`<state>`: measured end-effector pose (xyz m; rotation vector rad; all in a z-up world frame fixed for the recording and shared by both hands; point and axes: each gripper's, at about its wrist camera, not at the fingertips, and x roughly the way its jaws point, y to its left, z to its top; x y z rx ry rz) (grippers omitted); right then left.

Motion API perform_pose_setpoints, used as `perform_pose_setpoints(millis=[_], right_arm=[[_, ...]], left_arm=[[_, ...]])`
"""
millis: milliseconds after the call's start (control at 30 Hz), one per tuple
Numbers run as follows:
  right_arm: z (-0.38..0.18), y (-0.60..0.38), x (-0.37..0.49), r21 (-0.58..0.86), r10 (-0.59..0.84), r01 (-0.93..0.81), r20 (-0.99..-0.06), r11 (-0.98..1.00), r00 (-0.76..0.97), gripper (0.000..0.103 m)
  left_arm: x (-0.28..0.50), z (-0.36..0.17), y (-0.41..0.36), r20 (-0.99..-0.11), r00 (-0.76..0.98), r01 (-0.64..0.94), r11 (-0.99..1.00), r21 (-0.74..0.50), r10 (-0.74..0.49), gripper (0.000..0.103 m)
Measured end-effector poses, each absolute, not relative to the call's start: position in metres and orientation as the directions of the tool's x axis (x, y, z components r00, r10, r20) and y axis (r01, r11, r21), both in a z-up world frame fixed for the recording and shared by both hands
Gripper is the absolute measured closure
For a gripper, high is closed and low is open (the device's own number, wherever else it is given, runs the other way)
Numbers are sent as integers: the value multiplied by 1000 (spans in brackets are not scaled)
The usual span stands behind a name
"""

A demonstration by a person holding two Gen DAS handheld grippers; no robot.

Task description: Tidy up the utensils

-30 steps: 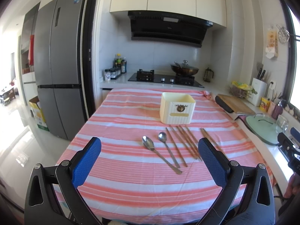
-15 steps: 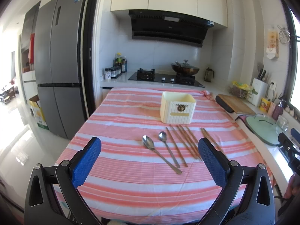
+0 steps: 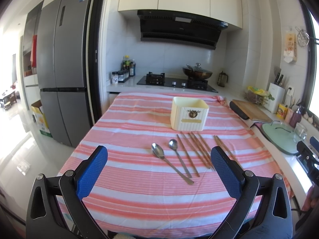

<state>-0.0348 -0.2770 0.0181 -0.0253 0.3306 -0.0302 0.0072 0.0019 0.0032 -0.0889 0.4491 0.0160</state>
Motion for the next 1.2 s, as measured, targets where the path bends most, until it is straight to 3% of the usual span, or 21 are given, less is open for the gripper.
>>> perform_pose_setpoints(millis=[1200], right_arm=[[1, -288, -22, -8, -46, 46, -363, 999, 931, 0]], left_arm=[[35, -16, -5, -510, 860, -46, 996, -80, -1, 0]])
